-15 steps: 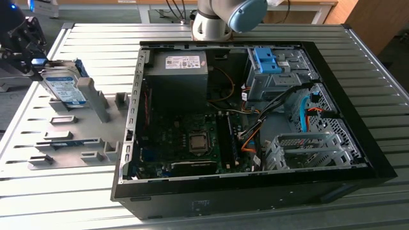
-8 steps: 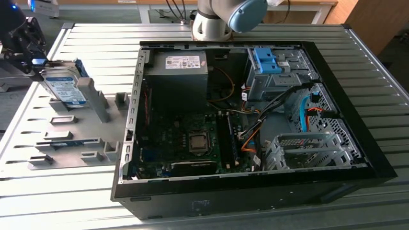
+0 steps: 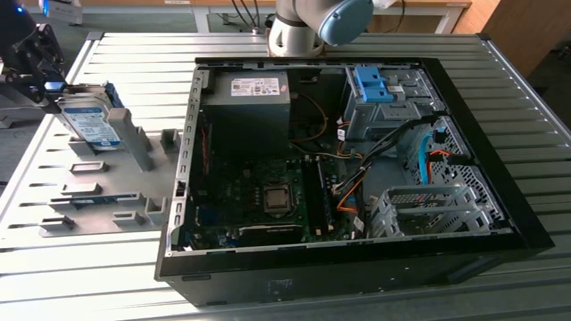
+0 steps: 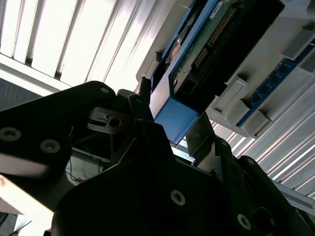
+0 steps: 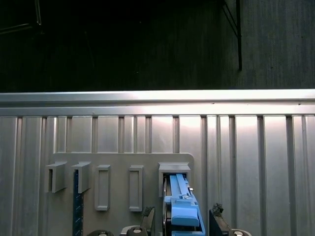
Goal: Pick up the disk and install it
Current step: 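Pick up the disk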
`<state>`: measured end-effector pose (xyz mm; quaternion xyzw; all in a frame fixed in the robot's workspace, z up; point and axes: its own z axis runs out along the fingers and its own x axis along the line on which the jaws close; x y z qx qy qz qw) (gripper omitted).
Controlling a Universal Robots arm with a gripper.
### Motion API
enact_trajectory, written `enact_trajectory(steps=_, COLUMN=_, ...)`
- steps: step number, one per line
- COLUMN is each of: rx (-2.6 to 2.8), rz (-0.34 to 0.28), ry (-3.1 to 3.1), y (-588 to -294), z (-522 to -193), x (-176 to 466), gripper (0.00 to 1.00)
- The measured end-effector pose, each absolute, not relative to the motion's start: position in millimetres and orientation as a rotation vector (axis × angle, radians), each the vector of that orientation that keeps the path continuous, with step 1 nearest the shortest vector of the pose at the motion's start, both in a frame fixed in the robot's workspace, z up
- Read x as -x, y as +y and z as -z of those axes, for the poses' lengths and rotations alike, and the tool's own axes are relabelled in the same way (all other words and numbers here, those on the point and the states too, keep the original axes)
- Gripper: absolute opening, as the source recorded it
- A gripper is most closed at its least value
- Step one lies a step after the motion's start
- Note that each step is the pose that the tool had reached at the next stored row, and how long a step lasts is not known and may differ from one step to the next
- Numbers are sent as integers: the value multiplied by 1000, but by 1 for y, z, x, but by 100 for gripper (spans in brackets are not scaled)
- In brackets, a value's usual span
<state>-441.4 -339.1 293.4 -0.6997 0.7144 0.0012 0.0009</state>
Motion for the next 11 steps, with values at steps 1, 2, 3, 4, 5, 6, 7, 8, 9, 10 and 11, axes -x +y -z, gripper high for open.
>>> enact_trajectory(steps=1, rx=2197, rz=-4, ry=2243, y=-339, z=-293, x=441, gripper=55)
enact_trajectory(steps=2, rx=2197, rz=-4, ry=2243, y=-339, z=-293, x=441, gripper=55)
enact_trajectory(steps=3, rx=2197, rz=-4, ry=2243, y=-339, z=-293, x=441, gripper=53)
enact_trajectory(steps=4, rx=2197, rz=-4, ry=2243, y=-339, z=-293, x=441, gripper=53)
enact_trajectory(steps=5, rx=2197, rz=-3, ry=2243, y=-339, z=-293, x=441, gripper=46)
enact_trajectory(steps=6, rx=2197, rz=-3, ry=2243, y=-339, z=-293, x=441, gripper=46)
enact_trajectory(steps=7, rx=2196, rz=-3, ry=2243, y=-339, z=-293, x=441, gripper=46)
enact_trajectory(steps=8, rx=2196, rz=-2, ry=2242, y=-339, z=-293, x=441, gripper=46)
enact_trajectory(steps=9, rx=2196, rz=-1, ry=2242, y=-339, z=-292, x=441, gripper=46)
enact_trajectory(steps=10, rx=2195, rz=1, ry=2241, y=-339, z=-292, x=441, gripper=46)
enact_trajectory(steps=11, rx=2193, rz=4, ry=2239, y=-339, z=-291, x=441, gripper=46)
